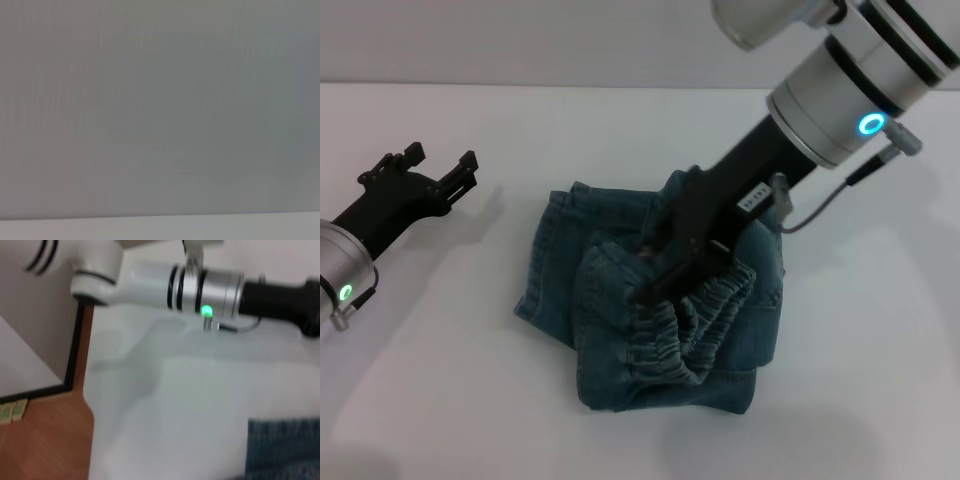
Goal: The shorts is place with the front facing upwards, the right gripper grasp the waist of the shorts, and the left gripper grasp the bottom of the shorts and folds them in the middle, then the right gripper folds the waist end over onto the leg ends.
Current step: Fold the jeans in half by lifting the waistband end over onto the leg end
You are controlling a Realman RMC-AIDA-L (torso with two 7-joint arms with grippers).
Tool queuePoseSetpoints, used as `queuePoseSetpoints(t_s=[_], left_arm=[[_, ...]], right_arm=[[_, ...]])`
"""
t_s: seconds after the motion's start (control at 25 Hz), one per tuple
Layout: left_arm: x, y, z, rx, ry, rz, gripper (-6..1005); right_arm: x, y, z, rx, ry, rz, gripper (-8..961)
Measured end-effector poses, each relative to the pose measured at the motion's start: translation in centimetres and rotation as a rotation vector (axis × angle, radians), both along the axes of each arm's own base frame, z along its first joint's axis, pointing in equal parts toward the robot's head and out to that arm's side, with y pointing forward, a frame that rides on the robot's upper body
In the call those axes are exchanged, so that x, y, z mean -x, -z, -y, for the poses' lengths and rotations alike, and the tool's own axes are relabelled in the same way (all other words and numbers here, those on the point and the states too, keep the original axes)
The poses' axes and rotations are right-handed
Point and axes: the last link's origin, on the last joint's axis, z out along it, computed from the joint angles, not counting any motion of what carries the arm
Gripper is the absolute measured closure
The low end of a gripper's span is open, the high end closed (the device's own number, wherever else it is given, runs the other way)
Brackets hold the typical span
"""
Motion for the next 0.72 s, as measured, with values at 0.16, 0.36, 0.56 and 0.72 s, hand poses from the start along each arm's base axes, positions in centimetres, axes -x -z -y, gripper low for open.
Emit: queuePoseSetpoints(t_s=[0.16,0.36,0.56,0.72], left_arm=[[-0.3,0.1,0.0,0.008,0.018,0.007,216],[-1.5,0.7,0.0,0.042,0.084,0.013,216],[-1.9,0.6,-0.4,0.048,0.091,0.02,216],[-2.1,0.5,-0.6,0.047,0.094,0.017,216]], right_arm=[[-1.9,-0.5,-0.7,-0.083,0.056,-0.008,412],[-4.4,-1.5,-1.2,-0.156,0.154,-0.076,411],[-6.3,-1.8,-0.6,-0.132,0.209,0.028,411],[-7.5,-1.9,-0.8,-0.157,0.229,0.127,411]])
